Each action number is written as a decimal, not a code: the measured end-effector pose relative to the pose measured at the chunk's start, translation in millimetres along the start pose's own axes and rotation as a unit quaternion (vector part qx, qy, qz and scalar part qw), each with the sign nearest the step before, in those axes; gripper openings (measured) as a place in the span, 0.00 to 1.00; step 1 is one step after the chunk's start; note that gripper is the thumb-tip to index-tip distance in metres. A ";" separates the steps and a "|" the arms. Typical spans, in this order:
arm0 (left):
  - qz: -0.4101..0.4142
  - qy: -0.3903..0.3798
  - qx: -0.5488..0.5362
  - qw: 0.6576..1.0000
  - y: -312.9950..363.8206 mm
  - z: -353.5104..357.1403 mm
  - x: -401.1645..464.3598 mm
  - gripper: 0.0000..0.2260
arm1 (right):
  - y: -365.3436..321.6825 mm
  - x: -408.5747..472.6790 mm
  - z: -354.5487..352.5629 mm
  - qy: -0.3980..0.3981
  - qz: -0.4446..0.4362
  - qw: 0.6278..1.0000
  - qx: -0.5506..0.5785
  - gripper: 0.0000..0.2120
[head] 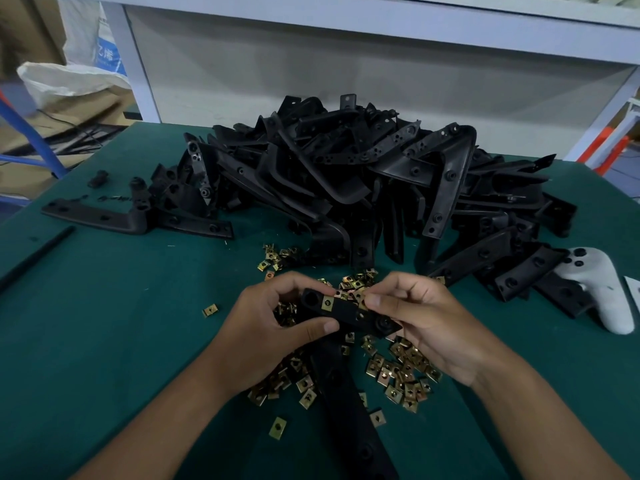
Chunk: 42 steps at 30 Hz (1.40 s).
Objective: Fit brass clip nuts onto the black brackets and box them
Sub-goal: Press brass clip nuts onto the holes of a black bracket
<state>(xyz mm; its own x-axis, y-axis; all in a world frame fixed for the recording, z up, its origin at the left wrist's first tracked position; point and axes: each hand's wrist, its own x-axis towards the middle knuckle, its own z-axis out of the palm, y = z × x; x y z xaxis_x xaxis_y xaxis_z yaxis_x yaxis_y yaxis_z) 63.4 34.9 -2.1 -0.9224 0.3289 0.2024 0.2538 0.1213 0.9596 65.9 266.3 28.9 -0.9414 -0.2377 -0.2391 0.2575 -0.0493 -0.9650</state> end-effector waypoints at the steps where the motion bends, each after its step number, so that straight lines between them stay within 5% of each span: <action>1: 0.001 0.002 0.001 1.000 0.0 0.0 0.1 0.13 | -0.3 0.1 -0.3 -0.002 0.000 1.000 0.001 0.09; 12: -0.006 0.002 0.009 1.000 -1.8 -0.4 0.0 0.14 | -3.9 -1.5 -5.0 -0.015 -0.028 0.999 -0.013 0.10; 18: -0.015 0.013 -0.002 1.000 -4.9 -0.4 1.2 0.12 | -1.0 -3.1 -2.1 -0.029 -0.060 0.985 -0.162 0.14; 25: -0.009 0.028 0.006 1.000 -8.2 -0.3 3.8 0.12 | -0.4 -3.1 1.4 0.004 -0.108 0.976 -0.188 0.10; 28: -0.001 0.046 0.026 0.999 -7.4 0.0 5.8 0.12 | -12.9 -19.4 16.2 0.062 -0.240 0.915 -0.318 0.10; 31: 0.012 0.048 0.041 0.998 -6.0 1.9 5.6 0.10 | -9.7 -51.1 55.4 -0.104 -0.324 0.827 -0.447 0.11; 33: 0.010 0.047 0.053 0.997 -4.2 1.9 5.1 0.10 | 6.5 -73.3 78.0 -0.215 -0.335 0.727 -0.559 0.14; 35: 0.007 0.045 0.058 0.997 -4.6 0.9 4.1 0.10 | 22.3 -93.5 80.7 -0.246 -0.299 0.673 -0.630 0.14; 42: 0.005 0.043 0.035 0.998 -6.5 2.4 3.4 0.11 | 50.2 -133.7 79.8 -0.188 -0.181 0.768 -0.585 0.13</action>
<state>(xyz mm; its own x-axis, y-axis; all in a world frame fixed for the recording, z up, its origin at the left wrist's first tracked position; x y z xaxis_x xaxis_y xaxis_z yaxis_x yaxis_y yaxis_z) 59.3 37.4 -8.1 -0.9409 0.2486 0.2301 0.2793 0.1853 0.9421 222.1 218.2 21.1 -0.7195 -0.6877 -0.0969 -0.5847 0.6752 -0.4497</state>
